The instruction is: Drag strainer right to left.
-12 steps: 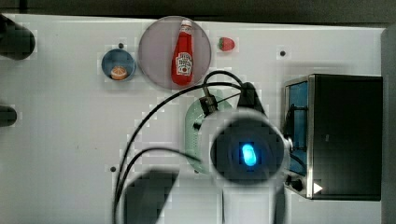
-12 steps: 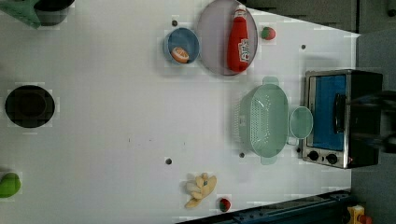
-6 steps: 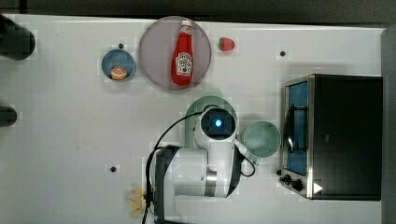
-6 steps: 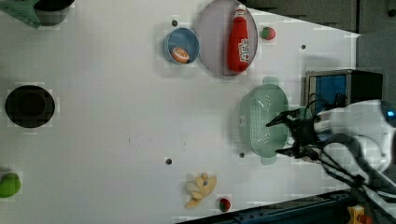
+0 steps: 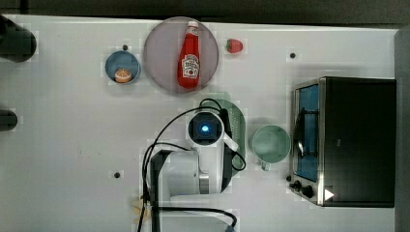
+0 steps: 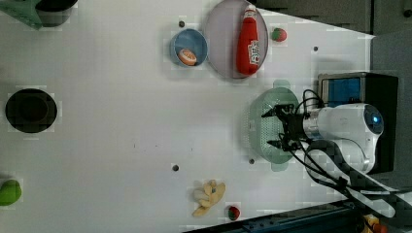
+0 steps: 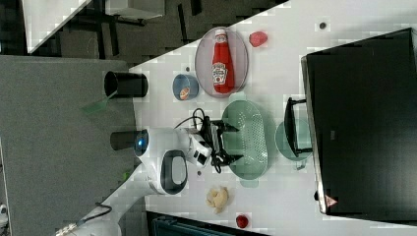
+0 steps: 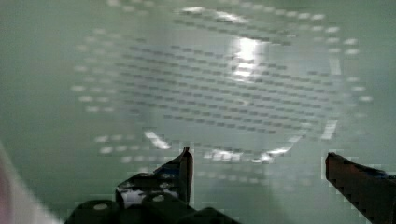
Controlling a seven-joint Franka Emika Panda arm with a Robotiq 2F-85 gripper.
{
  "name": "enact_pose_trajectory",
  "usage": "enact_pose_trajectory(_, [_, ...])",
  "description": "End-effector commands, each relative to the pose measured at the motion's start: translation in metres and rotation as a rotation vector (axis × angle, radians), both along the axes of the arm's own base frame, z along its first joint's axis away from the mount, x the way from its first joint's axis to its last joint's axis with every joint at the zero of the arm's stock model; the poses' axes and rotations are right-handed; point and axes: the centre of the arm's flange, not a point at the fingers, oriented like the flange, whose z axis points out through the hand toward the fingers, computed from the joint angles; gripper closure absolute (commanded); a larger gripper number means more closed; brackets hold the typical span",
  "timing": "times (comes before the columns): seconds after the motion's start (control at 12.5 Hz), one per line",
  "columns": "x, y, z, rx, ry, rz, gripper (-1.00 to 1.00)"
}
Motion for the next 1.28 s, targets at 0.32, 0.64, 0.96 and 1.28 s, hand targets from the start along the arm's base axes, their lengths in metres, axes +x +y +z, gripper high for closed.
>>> enact_pose_trajectory(0.32, [0.001,0.015,-0.024,-0.001,-0.005,-0.107,-1.00])
enact_pose_trajectory(0.64, [-0.001,0.053,-0.023,-0.006,-0.014,-0.106,-1.00])
enact_pose_trajectory(0.96, [-0.005,0.099,-0.023,-0.009,-0.019,-0.084,-1.00])
enact_pose_trajectory(1.28, [-0.007,0.151,-0.028,-0.012,-0.026,-0.072,-1.00])
